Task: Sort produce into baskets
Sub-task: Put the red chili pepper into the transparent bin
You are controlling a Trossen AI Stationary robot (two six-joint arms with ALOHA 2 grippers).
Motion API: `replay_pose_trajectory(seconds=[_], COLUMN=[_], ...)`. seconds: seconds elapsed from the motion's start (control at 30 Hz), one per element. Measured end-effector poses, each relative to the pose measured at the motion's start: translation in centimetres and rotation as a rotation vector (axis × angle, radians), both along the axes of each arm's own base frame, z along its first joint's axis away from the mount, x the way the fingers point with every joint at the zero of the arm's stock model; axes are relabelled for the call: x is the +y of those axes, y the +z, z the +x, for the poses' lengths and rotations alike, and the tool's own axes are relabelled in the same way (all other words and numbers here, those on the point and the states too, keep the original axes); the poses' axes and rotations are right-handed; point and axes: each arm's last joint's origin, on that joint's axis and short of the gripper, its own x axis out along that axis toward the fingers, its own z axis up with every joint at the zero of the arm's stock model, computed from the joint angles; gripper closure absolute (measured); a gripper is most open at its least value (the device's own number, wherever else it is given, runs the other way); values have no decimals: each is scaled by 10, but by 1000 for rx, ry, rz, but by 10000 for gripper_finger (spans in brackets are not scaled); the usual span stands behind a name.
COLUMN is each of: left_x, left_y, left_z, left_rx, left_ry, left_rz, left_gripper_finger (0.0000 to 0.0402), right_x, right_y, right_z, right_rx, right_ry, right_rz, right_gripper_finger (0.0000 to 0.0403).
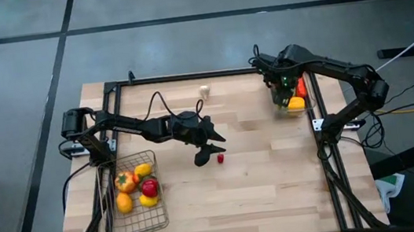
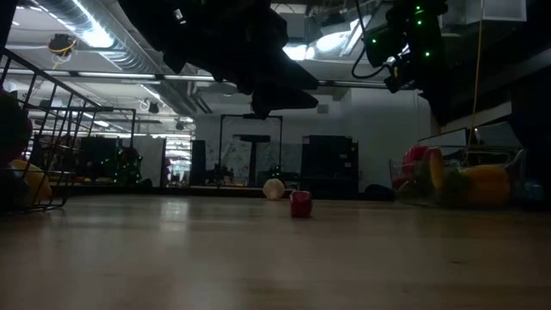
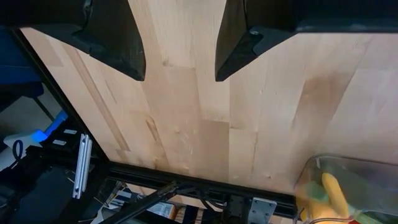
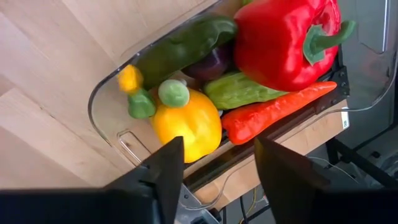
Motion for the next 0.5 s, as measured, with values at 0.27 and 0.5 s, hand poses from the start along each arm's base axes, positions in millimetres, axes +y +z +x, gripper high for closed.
replay_pose_trajectory(seconds=[0.27,0.5], left_x=[0,1], left_y=[0,0], left_z=[0,0], left_rx=[0,-11], left_ry=[0,-19], left_rz=[0,46], left_gripper_finger=[212,212], right_x=[1,5], right_y=[0,-1], right_z=[1,6], right_rx=[-21,-163], right_ry=[-3,-16], right_rz=[30,192], right_gripper_finger=[167,166])
